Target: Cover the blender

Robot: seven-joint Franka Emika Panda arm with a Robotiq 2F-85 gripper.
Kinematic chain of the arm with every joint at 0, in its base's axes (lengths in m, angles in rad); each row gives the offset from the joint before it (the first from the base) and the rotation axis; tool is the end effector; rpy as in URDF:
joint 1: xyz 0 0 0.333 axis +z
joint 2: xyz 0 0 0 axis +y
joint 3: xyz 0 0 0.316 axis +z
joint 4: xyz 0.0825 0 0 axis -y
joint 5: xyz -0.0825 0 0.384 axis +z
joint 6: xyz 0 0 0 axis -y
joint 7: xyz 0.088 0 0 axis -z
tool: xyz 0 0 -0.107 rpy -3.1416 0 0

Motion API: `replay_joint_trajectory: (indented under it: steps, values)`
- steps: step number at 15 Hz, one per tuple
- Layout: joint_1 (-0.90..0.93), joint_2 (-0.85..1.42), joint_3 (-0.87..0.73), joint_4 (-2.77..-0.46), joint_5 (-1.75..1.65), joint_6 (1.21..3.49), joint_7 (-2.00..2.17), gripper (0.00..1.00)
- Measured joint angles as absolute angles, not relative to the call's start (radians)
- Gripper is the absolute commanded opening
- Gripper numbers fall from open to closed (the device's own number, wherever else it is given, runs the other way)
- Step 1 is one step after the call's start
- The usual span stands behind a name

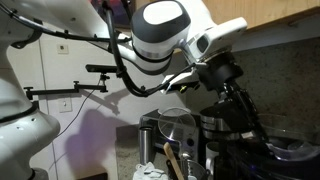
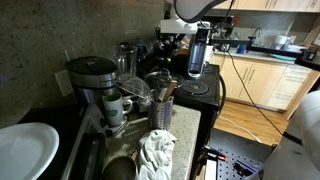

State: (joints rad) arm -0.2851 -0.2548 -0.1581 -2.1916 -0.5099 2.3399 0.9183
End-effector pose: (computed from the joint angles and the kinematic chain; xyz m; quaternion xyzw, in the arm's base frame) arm 0.4575 -0.2317 0.5351 0.8245 -0.4947 0.2354 0.1417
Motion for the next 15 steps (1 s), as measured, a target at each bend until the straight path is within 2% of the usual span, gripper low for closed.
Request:
replay_joint_trajectory:
  steps: [6,7,15]
  values:
    - [-0.316,-0.263,-0.148,-2.198,-0.531,2.340,1.031,0.44]
    - [-0.316,-0.263,-0.147,-2.198,-0.531,2.340,1.032,0.19]
    - [-0.292,-0.248,-0.147,-2.160,-0.482,2.376,0.875,0.19]
